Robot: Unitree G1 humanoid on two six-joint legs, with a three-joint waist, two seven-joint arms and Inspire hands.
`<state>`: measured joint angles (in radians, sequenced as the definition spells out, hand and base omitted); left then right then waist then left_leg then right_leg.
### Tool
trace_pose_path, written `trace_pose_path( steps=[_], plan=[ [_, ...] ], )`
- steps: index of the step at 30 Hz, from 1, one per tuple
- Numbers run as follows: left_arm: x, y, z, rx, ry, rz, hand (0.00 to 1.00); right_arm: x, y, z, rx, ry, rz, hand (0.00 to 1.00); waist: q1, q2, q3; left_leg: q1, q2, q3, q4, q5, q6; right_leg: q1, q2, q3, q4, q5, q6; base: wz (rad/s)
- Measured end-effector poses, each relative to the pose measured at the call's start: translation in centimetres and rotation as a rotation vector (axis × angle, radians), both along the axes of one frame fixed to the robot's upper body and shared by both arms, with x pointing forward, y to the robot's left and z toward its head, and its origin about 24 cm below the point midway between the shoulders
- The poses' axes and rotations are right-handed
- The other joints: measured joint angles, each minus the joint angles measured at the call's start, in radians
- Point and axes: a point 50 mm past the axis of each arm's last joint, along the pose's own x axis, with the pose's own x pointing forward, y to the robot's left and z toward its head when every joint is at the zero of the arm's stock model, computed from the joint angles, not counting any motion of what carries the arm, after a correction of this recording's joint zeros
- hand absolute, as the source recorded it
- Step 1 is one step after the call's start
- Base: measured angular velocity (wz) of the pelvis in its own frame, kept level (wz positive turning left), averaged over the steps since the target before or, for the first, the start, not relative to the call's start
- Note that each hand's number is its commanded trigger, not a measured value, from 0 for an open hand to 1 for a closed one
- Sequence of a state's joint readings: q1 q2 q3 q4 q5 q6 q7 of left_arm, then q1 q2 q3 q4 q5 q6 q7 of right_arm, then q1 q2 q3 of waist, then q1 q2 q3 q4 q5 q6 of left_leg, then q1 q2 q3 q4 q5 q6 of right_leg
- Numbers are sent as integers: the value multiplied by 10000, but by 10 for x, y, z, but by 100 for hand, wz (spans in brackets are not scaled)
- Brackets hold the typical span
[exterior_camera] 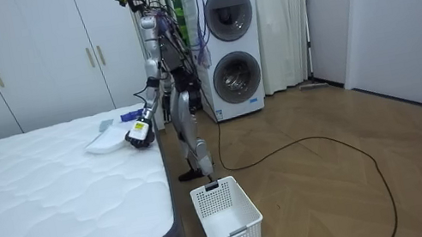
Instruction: Clean bed
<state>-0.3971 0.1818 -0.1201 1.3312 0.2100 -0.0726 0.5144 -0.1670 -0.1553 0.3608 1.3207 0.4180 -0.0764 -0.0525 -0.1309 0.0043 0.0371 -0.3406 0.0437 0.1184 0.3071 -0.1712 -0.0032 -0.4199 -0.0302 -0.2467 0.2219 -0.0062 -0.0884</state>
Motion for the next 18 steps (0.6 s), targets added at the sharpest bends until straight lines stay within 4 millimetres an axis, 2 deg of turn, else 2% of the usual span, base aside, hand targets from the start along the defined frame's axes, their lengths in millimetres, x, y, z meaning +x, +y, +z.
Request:
trace_pose_path(
  steps=[6,8,14,18],
  plan=[
    [-5,30,9,1442,-207,283,100,-5,-5,-1,174,-12,-848,0,59,113,15,-120,-43,-73,83,5,-5,-120,-72,-19,211,-15,5,5],
    [-4,34,12,1798,-336,252,100,-7,-8,-1,235,-17,-1155,0,105,170,22,-138,-55,-128,84,4,-3,-132,-85,-50,242,-19,4,3],
    [2,32,20,2968,-794,-901,100,-16,-24,0,208,-124,-2768,0,209,295,15,-335,-158,-138,234,-5,10,-483,-238,-18,793,-267,11,2],
    [4,28,22,3751,-1002,-1625,100,-11,-40,6,31,-553,-4125,0,147,302,14,-410,-197,-89,323,-17,30,-624,-313,12,1010,-332,20,-2]
  ],
)
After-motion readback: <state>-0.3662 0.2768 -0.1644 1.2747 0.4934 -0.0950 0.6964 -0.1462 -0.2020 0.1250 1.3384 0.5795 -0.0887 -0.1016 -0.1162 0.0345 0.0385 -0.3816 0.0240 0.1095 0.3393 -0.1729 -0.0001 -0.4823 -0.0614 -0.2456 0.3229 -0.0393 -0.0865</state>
